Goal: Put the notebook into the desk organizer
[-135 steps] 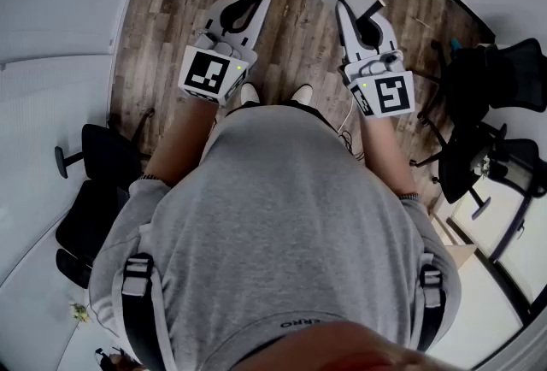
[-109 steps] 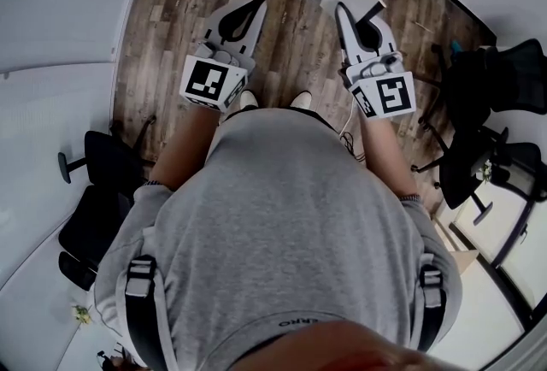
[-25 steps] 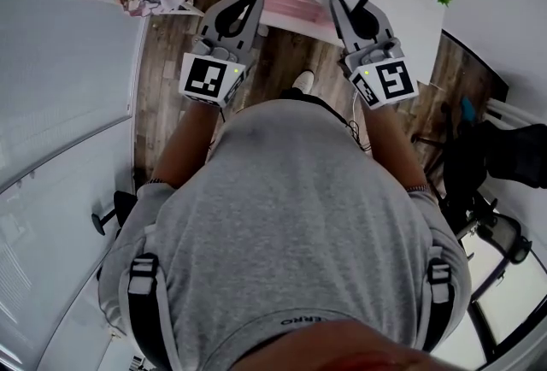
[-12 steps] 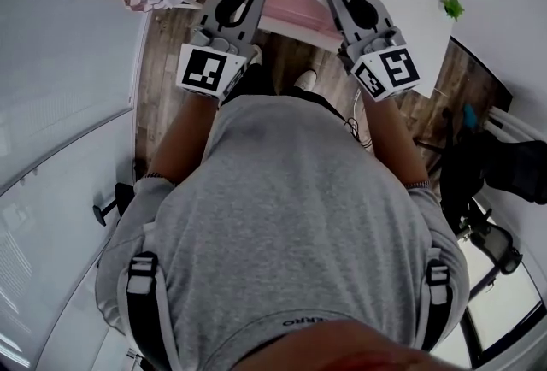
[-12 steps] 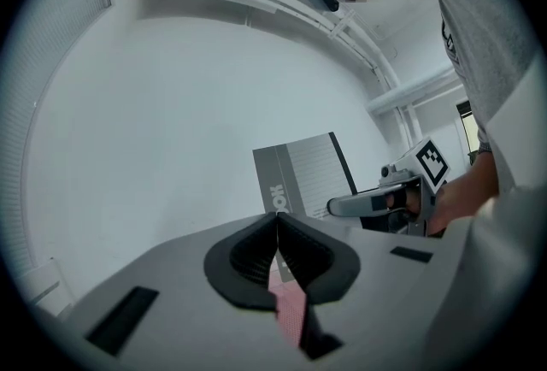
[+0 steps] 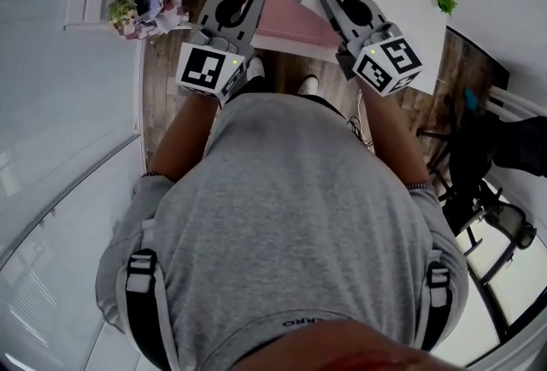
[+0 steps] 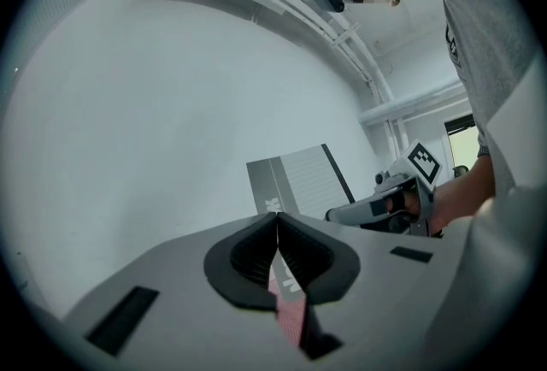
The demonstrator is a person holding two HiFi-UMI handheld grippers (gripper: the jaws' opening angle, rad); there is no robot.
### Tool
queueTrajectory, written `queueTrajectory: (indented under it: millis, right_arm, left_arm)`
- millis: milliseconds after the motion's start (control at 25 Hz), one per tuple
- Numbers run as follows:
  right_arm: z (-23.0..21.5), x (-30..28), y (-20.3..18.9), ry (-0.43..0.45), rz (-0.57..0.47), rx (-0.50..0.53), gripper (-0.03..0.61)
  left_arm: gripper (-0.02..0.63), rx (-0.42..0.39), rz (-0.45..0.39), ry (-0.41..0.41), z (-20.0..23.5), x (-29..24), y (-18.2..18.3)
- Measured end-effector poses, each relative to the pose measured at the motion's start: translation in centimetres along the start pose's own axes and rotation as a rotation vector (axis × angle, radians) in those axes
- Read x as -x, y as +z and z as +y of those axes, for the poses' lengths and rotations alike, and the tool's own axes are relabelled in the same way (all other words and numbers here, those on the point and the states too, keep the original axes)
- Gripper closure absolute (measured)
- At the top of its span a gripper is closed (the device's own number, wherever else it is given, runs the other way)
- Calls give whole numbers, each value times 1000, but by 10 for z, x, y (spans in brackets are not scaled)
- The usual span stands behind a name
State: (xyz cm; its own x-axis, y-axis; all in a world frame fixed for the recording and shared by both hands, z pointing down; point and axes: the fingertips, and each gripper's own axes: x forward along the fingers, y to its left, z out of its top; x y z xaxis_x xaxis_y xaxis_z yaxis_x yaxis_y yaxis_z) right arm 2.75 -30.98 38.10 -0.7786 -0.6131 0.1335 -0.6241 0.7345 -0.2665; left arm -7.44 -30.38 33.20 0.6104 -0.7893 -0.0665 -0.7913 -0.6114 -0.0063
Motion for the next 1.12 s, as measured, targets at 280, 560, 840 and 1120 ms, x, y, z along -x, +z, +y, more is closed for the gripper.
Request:
queueTrajectory:
  millis: [280, 560, 840, 1120]
  right_arm:
    - [-9, -26, -22, 46, 111, -266, 563]
    - [-18, -38, -42, 81, 182, -478, 563]
    - [-25, -49, -57, 79, 245, -589, 563]
    - [-32, -60, -74, 49, 319, -732, 563]
  left_arm:
    - [594, 10, -19, -33, 21, -11, -1]
    - [594, 18, -4, -49, 26, -18, -4]
    - [594, 14, -3, -70, 28, -20, -10]
    - [594, 16, 1, -81, 28, -23, -12]
